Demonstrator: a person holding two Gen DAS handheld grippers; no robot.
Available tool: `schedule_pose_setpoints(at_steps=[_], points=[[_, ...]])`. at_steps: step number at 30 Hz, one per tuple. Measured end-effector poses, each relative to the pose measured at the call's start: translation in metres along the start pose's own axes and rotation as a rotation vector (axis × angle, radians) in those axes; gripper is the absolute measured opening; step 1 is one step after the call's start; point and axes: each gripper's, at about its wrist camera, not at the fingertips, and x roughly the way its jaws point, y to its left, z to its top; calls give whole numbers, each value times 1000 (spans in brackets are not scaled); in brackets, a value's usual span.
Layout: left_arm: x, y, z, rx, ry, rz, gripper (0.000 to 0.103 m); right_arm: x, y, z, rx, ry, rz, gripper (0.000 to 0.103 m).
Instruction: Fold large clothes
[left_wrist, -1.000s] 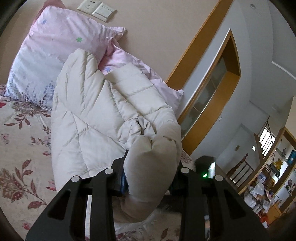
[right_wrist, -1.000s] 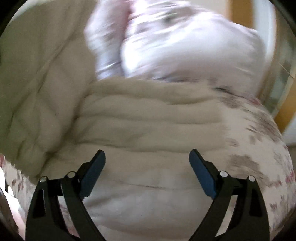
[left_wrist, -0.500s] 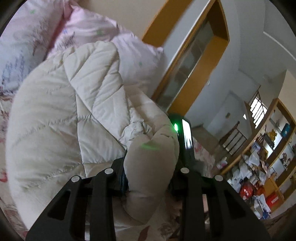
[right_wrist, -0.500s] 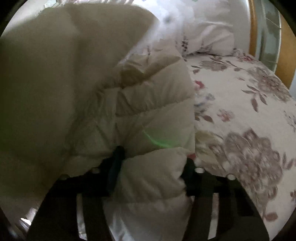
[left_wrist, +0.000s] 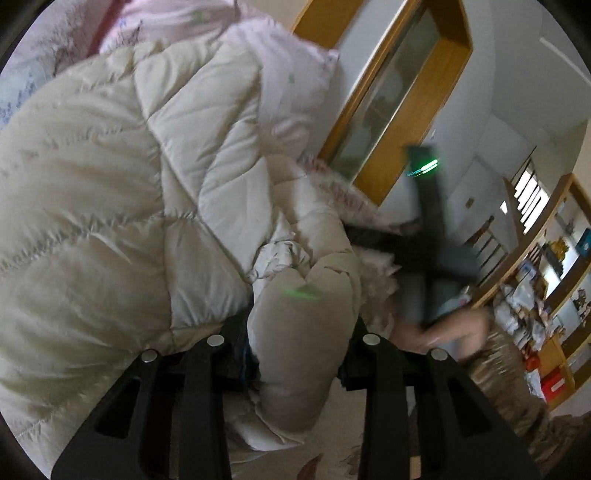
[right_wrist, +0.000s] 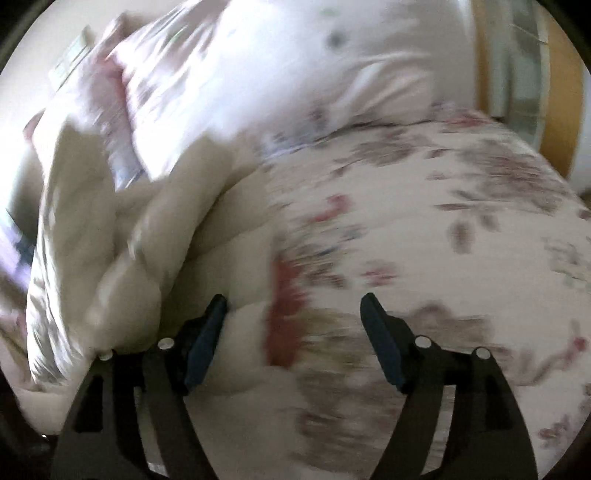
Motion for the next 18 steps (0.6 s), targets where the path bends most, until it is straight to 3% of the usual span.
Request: schedule_pose_setpoints(at_steps=[2, 5, 9, 16, 18], points=[[9, -2, -1, 12, 34, 24, 36, -15, -14, 11, 43, -46, 1, 74], [18, -4, -1, 29, 60, 45, 36, -43, -13, 30, 100, -105, 182, 74], [23, -3, 0, 46, 77, 60, 37, -43, 19, 46, 74, -55, 394, 74], [26, -8, -1, 69, 87, 80, 38, -7, 66, 54, 37, 68, 446, 74], [26, -9, 0, 71, 89, 81, 38, -7, 69, 55, 42, 64, 454, 68]])
